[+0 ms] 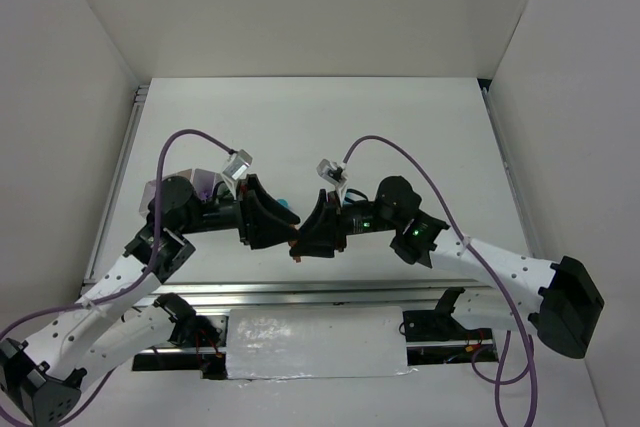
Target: Sort the legos into containers by color
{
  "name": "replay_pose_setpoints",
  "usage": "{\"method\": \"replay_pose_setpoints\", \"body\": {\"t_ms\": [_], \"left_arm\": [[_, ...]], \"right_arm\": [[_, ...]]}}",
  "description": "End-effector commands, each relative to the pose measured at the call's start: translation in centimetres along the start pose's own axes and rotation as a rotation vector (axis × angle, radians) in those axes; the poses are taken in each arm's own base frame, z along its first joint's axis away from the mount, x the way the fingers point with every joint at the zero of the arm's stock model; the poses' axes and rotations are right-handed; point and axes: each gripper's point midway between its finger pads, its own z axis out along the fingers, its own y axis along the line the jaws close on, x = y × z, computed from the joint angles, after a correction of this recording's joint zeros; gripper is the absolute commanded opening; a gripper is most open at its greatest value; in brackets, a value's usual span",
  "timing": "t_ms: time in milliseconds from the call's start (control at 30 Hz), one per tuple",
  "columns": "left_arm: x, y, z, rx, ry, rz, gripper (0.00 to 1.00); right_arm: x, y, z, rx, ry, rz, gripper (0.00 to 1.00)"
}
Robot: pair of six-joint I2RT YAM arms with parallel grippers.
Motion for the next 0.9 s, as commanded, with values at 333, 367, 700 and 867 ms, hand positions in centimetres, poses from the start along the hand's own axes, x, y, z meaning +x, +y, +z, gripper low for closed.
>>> {"method": "replay_pose_setpoints", "body": {"t_ms": [333,367,700,867], "left_arm": [[-0.3,-1.2,-0.1,0.047,-0.014,0.082,0.74],[-0.3,-1.1,-0.1,0.044,-0.014,0.082,0.74],[0.5,-0.3,0.2,0.040,0.018,0.068,0.49],[0.5,-0.4,0.1,0.042,0.020,0.077,0.15]], "right_arm": [[-2.9,2.0,0.3,-0.040,-0.061,-0.094,0.00],[-3.0,2.0,0.3,-0.037,-0.065,-0.099,0.00],[-3.5,2.5,0.1,-0.039,-0.081,-0.117,0.00],[-3.6,2.0,0.0,-0.010,-0.096,-0.120,0.00]]}}
